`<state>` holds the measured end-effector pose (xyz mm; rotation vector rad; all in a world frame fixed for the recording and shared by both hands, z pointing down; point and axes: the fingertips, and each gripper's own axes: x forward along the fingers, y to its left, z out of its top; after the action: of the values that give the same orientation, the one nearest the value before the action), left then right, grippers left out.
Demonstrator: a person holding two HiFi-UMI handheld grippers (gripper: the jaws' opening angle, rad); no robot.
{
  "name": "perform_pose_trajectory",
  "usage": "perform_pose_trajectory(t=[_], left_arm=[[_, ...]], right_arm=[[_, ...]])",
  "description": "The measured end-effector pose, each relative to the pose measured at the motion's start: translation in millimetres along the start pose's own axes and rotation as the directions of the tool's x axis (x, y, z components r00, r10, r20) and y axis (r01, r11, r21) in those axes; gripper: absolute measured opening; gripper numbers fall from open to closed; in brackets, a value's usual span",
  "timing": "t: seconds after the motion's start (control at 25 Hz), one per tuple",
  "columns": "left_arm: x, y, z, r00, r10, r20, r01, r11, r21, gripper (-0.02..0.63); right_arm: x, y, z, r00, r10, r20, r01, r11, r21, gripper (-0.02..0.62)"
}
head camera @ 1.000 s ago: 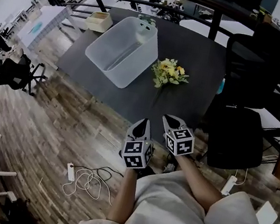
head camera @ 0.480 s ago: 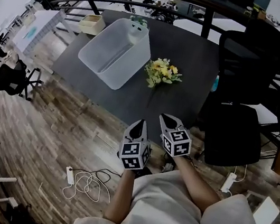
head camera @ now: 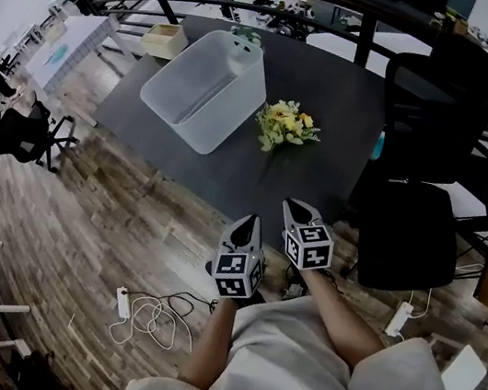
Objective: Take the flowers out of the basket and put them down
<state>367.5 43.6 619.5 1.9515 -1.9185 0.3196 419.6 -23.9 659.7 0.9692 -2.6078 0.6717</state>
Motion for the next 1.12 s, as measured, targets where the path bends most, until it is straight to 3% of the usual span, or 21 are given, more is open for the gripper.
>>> perform_pose_trajectory(t=[0.2, 0.48, 1.12], left_arm=[[2.6, 11.5, -19.1, 0.993, 0.113, -0.013, -0.111, 0.989, 0.1, 0.017], [2.2, 4.6, -27.8, 0.998, 0.067, -0.019, -0.067, 0.997, 0.023, 0.017], [-28.3, 14.8, -35.2, 0.996, 0.079, -0.033, -0.081, 0.994, -0.077, 0.017]], right_arm=[[-2.5, -9.6, -7.5, 0.999, -0.037, -0.002, 0.037, 0.999, -0.035, -0.002], [-6.8, -22.6, -21.5, 0.998, -0.063, -0.029, 0.062, 0.998, -0.017, -0.002], [-18.1, -10.9, -26.1, 0.999, -0.024, -0.049, 0.022, 0.999, -0.044, -0.005]])
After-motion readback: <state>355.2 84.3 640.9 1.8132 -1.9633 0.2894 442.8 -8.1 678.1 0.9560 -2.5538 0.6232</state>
